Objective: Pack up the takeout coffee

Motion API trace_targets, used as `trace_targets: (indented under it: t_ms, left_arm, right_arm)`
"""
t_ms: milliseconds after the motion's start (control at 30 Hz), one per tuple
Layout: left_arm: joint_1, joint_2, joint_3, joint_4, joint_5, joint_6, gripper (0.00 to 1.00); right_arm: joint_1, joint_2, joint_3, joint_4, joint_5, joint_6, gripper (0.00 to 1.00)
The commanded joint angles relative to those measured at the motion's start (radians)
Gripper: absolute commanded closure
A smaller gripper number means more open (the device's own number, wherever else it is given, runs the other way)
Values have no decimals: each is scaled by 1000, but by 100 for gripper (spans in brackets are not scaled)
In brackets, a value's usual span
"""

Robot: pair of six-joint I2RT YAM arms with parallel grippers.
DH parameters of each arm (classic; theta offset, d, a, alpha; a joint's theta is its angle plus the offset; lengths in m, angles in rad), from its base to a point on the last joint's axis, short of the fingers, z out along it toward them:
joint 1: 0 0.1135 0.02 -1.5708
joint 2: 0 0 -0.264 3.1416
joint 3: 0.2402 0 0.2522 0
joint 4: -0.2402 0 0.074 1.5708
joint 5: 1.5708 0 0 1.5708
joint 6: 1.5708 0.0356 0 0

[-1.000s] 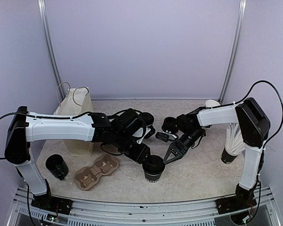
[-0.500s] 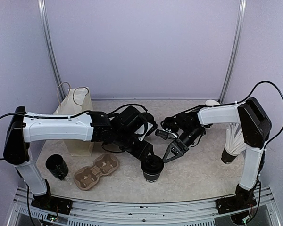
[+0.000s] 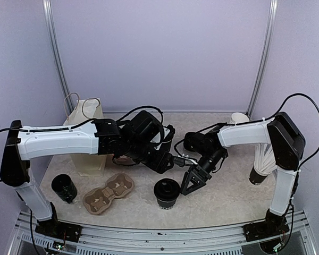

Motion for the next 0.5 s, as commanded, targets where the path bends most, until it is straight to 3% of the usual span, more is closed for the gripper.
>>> trace_targets:
  t_ms: [0, 267, 467]
  left_arm:
    - [-13, -81, -37, -102, -77, -120, 35]
    - [-36, -185, -128, -221, -101, -343, 35]
    - [-38, -330, -327, -72, 20, -533, 40]
  right_arm:
    - [83, -12, 18, 8, 11, -17, 51]
    - [79, -24, -6, -35, 66, -68, 53]
    - [-46, -51, 10, 57, 120, 49, 56]
